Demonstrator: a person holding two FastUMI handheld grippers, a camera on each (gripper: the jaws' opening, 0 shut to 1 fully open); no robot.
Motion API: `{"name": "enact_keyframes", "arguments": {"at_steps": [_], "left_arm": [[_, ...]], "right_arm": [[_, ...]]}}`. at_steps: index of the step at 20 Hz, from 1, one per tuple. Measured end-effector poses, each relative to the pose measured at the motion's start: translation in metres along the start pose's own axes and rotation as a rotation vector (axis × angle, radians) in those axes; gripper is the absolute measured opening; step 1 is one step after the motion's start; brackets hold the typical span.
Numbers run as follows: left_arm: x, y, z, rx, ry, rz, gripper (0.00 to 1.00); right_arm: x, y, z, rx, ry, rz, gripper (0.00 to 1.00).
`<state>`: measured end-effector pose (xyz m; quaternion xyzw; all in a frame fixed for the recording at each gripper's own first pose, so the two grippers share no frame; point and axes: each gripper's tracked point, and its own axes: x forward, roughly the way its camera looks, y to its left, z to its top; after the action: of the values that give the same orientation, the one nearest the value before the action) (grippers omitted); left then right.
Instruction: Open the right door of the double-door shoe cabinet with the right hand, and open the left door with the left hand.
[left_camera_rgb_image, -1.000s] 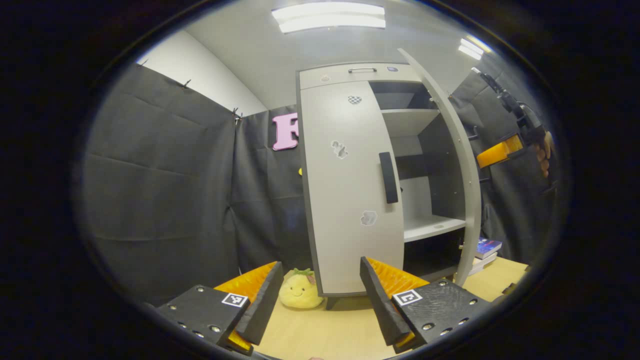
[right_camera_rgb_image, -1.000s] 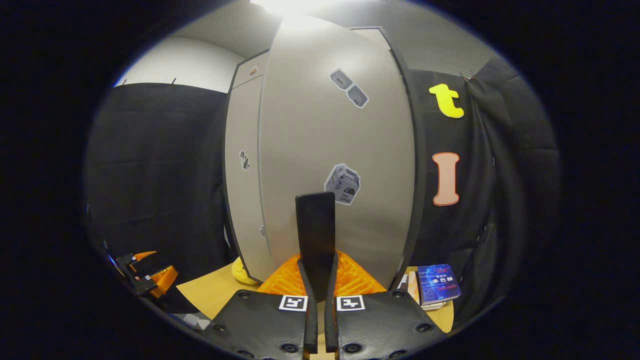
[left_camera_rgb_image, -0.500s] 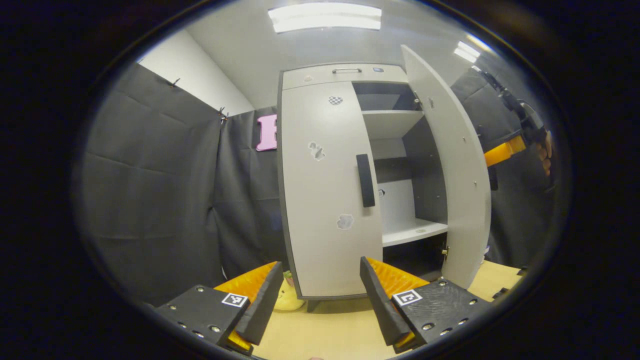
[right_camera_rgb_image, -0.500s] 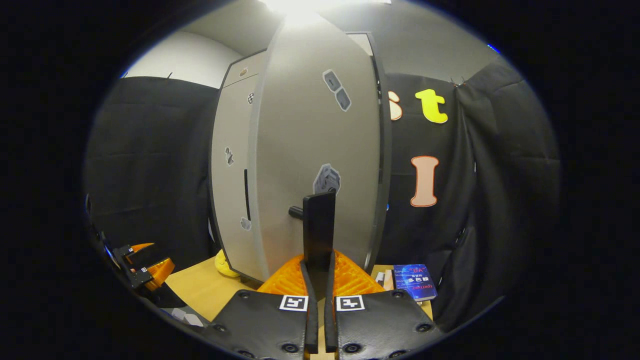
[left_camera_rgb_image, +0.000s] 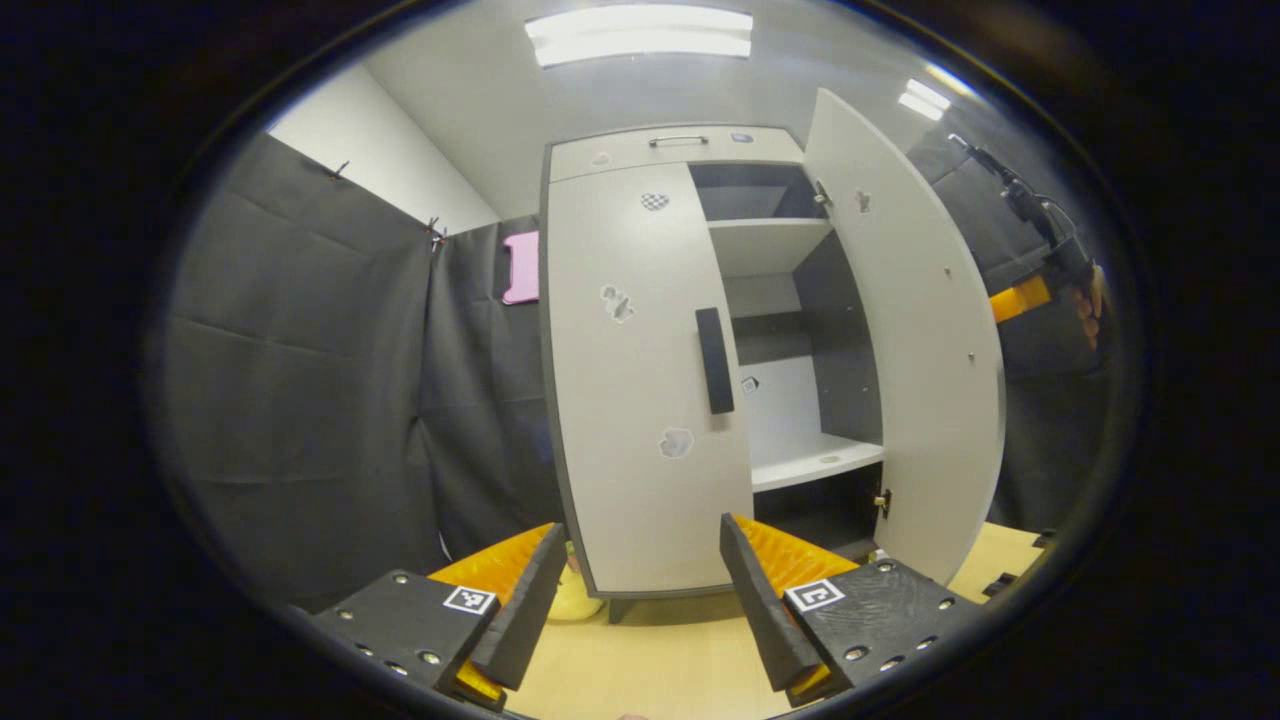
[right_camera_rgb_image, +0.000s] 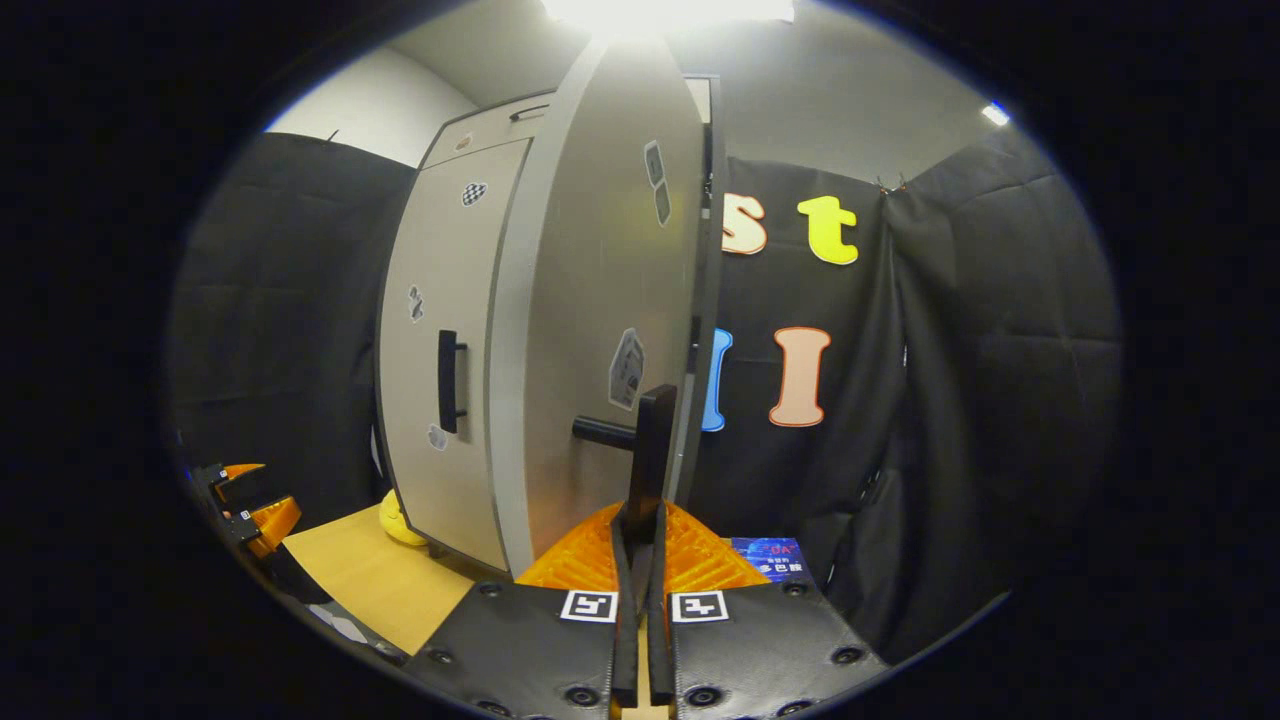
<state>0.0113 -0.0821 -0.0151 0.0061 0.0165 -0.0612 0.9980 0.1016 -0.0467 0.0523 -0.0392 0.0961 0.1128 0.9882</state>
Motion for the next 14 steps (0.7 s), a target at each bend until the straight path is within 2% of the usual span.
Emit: {"name": "enact_keyframes", "arguments": {"at_steps": [2, 4, 7, 8, 9, 10, 12, 14], "left_arm": [[0.008, -0.011, 0.006, 0.002, -0.002, -0.024, 0.90], [0.019, -0.022, 0.013, -0.009, -0.005, -0.051, 0.90], [0.049, -0.037, 0.028, -0.034, -0.020, -0.083, 0.90], [0.059, -0.039, 0.033, -0.037, -0.028, -0.089, 0.88], [0.069, -0.041, 0.041, -0.036, -0.040, -0.095, 0.89], [0.079, -0.044, 0.048, -0.036, -0.053, -0.101, 0.89], [0.100, -0.046, 0.063, -0.044, -0.072, -0.108, 0.90], [0.120, -0.048, 0.077, -0.065, -0.083, -0.112, 0.90]], "right_arm": [[0.000, -0.025, -0.002, -0.023, -0.004, -0.078, 0.06], [-0.004, -0.021, 0.001, 0.024, -0.021, -0.049, 0.02], [-0.012, -0.023, 0.002, -0.025, -0.059, -0.080, 0.05], [-0.018, -0.021, 0.006, -0.045, -0.083, -0.095, 0.10], [-0.025, -0.019, 0.009, -0.053, -0.100, -0.110, 0.06], [-0.034, -0.020, 0.005, -0.046, -0.109, -0.117, 0.09], [-0.053, -0.022, -0.007, -0.013, -0.111, -0.130, 0.21], [-0.064, -0.032, -0.020, 0.011, -0.098, -0.177, 0.60]]}}
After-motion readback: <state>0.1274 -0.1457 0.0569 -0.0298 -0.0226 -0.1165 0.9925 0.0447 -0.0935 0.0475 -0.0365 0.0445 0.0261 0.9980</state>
